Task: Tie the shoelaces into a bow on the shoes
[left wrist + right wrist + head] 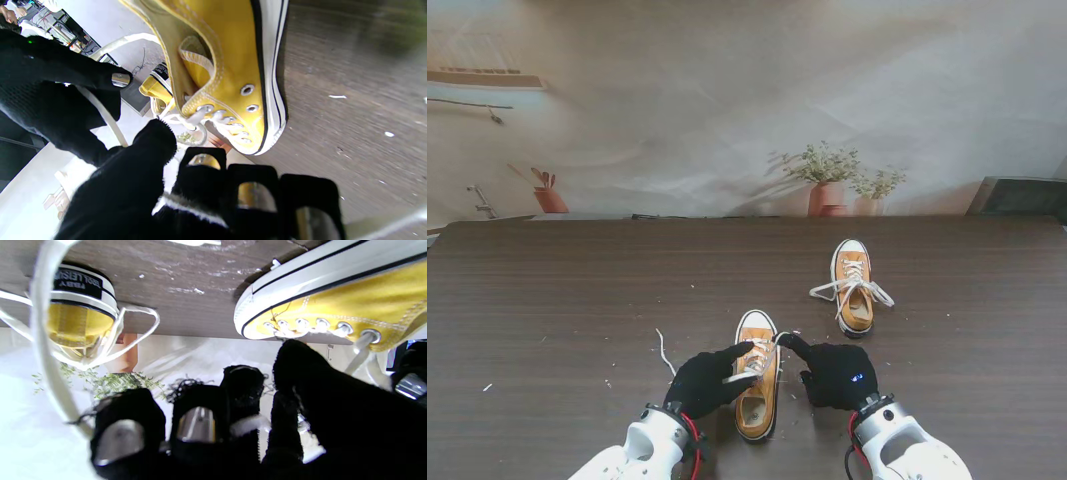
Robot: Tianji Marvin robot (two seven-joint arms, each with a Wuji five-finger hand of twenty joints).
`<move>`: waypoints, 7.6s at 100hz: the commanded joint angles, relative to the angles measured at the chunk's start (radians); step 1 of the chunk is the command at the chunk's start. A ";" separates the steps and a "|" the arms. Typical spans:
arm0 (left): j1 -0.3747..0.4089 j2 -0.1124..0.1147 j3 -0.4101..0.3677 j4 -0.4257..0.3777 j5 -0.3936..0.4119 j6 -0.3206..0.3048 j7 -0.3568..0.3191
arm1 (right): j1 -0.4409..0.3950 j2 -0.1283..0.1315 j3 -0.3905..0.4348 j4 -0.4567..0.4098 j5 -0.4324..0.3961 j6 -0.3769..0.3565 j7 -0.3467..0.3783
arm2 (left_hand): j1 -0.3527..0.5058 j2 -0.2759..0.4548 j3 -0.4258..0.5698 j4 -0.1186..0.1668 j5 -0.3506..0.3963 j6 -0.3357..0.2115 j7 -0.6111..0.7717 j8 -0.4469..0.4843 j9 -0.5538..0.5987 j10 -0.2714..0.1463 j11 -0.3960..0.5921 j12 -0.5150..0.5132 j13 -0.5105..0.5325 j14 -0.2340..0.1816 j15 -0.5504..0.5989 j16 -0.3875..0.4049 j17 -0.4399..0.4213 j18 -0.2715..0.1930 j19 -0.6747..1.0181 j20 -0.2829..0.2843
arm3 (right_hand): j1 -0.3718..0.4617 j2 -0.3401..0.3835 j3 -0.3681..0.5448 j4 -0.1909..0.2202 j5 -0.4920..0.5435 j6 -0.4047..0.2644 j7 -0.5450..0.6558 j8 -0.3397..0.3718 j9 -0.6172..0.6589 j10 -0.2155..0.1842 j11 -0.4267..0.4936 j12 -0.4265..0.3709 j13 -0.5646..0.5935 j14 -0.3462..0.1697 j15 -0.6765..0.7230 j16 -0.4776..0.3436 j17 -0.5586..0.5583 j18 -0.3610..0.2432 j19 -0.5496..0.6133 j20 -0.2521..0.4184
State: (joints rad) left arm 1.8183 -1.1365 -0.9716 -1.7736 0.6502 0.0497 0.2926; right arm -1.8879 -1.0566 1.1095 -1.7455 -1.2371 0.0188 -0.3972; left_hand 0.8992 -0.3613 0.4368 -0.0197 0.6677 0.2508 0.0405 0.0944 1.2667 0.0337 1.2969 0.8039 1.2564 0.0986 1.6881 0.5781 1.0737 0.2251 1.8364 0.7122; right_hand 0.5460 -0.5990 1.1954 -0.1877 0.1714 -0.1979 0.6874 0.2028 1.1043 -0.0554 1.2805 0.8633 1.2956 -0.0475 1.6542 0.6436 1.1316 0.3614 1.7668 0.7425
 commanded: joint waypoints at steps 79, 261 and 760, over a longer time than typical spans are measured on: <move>-0.086 -0.040 0.093 0.089 -0.099 -0.035 0.029 | 0.026 0.005 -0.024 0.025 -0.022 -0.061 -0.089 | -0.010 -0.052 0.073 -0.027 0.051 -0.075 0.026 -0.013 0.010 0.091 0.006 -0.027 0.015 0.050 -0.027 -0.014 0.018 -0.072 0.258 -0.075 | 0.001 -0.008 0.024 -0.020 0.038 -0.096 0.010 0.002 -0.001 -0.006 0.009 -0.016 0.018 0.004 0.003 -0.021 0.011 0.032 0.005 -0.013; -0.036 -0.029 0.076 0.090 -0.051 -0.142 0.060 | 0.299 -0.134 -0.238 0.286 0.436 0.009 -0.210 | 0.153 -0.008 -0.206 -0.009 0.078 -0.233 0.695 0.199 0.019 0.070 0.021 -0.026 0.015 0.007 -0.002 -0.014 0.023 -0.114 0.258 -0.052 | -0.512 0.194 -0.282 -0.005 0.405 0.099 -0.076 0.015 0.212 0.041 0.032 0.005 0.019 -0.017 0.117 0.186 0.049 -0.038 0.265 0.070; -0.091 -0.107 0.050 0.267 -0.006 -0.189 0.444 | 0.141 -0.119 -0.099 0.081 0.808 -0.141 0.124 | -0.164 -0.148 0.150 -0.060 -0.055 -0.308 -0.016 -0.026 -0.317 0.077 -0.422 -0.035 -0.049 0.061 -0.310 -0.025 -0.080 0.170 -0.023 -0.277 | -0.401 0.000 -0.260 -0.011 0.553 0.027 0.053 0.322 -0.478 0.156 -0.373 -0.277 -0.343 0.231 -0.575 -0.160 -0.656 0.068 -0.349 0.118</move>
State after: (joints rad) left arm 1.7304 -1.2437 -0.9229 -1.5040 0.6566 -0.1390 0.7481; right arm -1.7465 -1.1778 1.0125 -1.6603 -0.4305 -0.1182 -0.2852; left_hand 0.7387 -0.4978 0.5925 -0.0664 0.6823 0.0387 0.0682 0.0946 0.9993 0.0926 0.9303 0.8040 1.2104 0.1494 1.3801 0.5529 0.9940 0.3558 1.7884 0.4217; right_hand 0.1329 -0.5607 0.9521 -0.1663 0.7190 -0.1561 0.7513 0.5000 0.6673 0.1053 0.9254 0.6073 0.9863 0.2084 1.0995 0.4608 0.5038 0.4524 1.4345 0.8509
